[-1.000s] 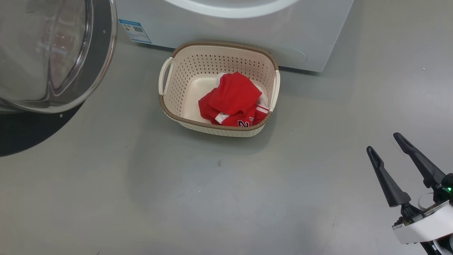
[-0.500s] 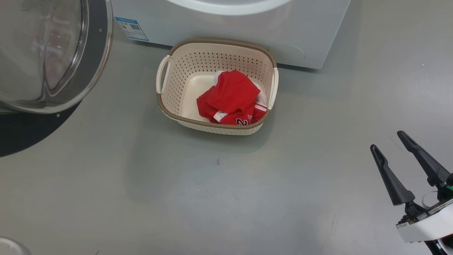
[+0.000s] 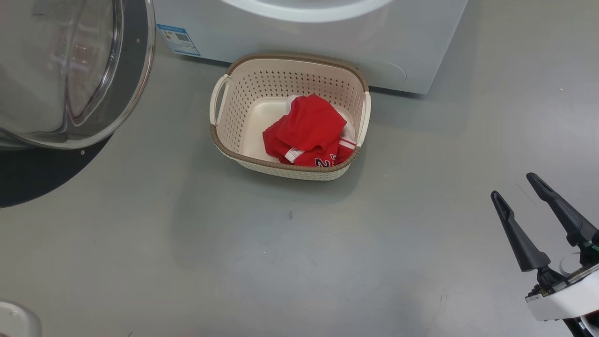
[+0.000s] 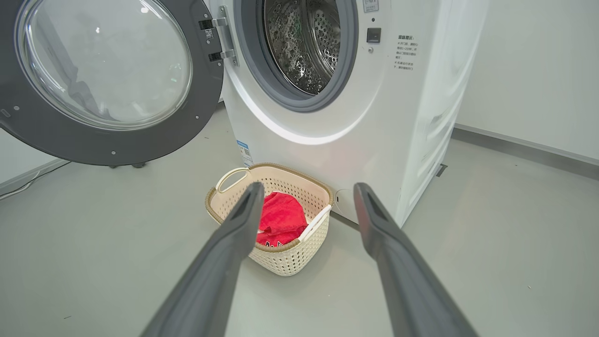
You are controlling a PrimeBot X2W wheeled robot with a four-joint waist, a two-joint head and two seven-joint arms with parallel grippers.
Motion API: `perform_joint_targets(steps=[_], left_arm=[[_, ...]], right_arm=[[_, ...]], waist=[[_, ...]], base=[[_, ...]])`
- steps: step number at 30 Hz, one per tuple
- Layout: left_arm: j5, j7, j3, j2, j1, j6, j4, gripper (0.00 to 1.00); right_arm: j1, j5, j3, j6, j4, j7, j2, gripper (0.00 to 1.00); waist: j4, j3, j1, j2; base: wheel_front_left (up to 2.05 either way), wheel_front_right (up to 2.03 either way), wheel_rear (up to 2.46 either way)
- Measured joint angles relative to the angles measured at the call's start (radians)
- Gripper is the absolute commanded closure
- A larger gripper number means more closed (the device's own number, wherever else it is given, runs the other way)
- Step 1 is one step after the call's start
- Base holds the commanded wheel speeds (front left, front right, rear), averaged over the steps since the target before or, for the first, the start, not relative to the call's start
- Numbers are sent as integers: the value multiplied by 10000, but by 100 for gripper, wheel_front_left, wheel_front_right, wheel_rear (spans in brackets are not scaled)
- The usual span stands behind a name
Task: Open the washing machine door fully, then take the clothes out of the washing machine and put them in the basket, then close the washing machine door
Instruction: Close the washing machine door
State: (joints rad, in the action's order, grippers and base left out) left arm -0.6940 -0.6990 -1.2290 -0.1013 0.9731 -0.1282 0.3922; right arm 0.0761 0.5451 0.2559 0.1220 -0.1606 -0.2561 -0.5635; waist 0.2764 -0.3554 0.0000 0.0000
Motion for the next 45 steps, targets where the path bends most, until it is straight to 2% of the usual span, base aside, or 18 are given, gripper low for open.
perform_joint_targets(steps=[22,29,38,45], left_arm=[[522,-1526,12,180,0,0,-12,100],[717,-1110,-1058,153,69,0,-138,100],[1233,-652,-1258,100,211,0,-199,100],[1279,-594,-1248,276,615,0,-109,100]], right_arm=[[159,-2,219,0,84,0,221,0],[162,-8,424,0,86,0,178,0],[162,-13,290,0,86,0,-42,0],[166,-13,194,0,79,0,-67,0]], waist=[[163,502,0,0],[95,504,0,0],[-109,411,0,0],[-160,293,0,0]], base=[[0,0,0],[0,0,0],[0,0,0],[0,0,0]])
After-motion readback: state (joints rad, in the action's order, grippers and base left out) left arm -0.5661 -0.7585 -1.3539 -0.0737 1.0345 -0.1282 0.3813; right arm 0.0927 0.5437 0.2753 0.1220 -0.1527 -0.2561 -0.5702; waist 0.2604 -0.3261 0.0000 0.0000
